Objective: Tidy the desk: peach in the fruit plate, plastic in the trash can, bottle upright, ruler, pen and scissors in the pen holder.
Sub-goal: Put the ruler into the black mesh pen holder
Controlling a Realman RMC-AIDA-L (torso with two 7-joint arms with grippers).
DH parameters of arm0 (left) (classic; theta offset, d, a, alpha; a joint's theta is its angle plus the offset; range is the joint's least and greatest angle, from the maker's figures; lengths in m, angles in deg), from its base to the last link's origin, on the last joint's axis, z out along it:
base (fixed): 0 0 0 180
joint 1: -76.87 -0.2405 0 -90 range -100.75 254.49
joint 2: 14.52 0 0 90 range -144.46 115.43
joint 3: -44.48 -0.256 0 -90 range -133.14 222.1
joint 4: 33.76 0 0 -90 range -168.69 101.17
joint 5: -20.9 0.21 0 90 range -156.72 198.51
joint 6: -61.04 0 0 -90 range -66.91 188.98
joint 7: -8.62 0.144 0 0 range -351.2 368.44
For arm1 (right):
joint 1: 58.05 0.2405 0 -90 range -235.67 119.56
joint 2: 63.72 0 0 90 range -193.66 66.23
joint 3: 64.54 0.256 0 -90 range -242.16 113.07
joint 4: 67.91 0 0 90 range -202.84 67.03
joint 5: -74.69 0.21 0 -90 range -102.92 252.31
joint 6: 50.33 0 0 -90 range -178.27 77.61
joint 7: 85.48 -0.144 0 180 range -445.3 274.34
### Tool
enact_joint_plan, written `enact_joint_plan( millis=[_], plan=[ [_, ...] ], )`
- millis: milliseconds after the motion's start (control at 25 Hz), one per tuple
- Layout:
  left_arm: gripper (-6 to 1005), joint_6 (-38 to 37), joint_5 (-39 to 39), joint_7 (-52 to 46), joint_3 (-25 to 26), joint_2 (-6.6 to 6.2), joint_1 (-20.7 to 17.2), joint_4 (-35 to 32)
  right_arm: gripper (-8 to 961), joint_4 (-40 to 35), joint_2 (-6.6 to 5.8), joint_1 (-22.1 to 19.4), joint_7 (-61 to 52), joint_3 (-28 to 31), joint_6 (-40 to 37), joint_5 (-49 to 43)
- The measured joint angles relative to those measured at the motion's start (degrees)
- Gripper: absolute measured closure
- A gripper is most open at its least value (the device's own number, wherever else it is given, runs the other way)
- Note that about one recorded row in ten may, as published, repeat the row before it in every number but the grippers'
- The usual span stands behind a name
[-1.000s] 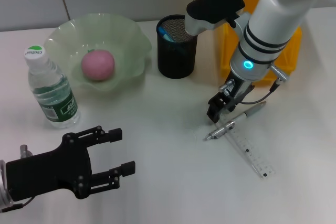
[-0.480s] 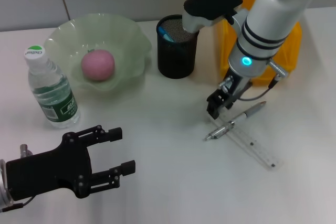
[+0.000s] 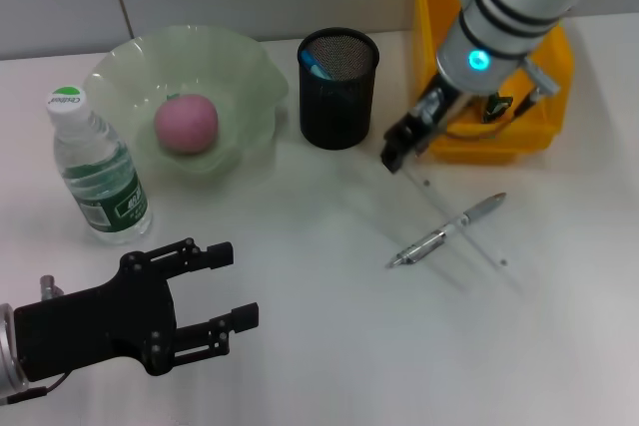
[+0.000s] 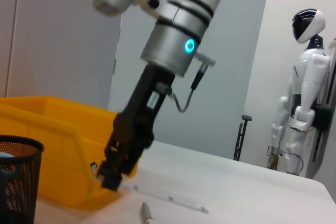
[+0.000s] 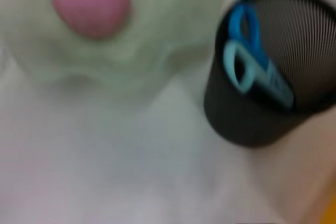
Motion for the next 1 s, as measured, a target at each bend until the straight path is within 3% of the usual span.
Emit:
enact_joint_plan(
  millis=[520,800,1000],
  plan=[
    [255,0.77,0.01,0.76,-0.36,0.08,0.34,1.94,581,-21.76,-0.06,-6.75,1.88,0.81,3.53,4.93],
    [255,0.87,0.01,0.84,-0.32,0.17,0.35,2.05,581,-26.48,-0.06,-10.72,5.66,0.88,14.17,10.22],
    [254,0.88,0.01,0.86,-0.18,0.18,0.35,2.05,580,-25.74,0.05,-14.32,12.16,0.13,25.09,19.10]
  ],
)
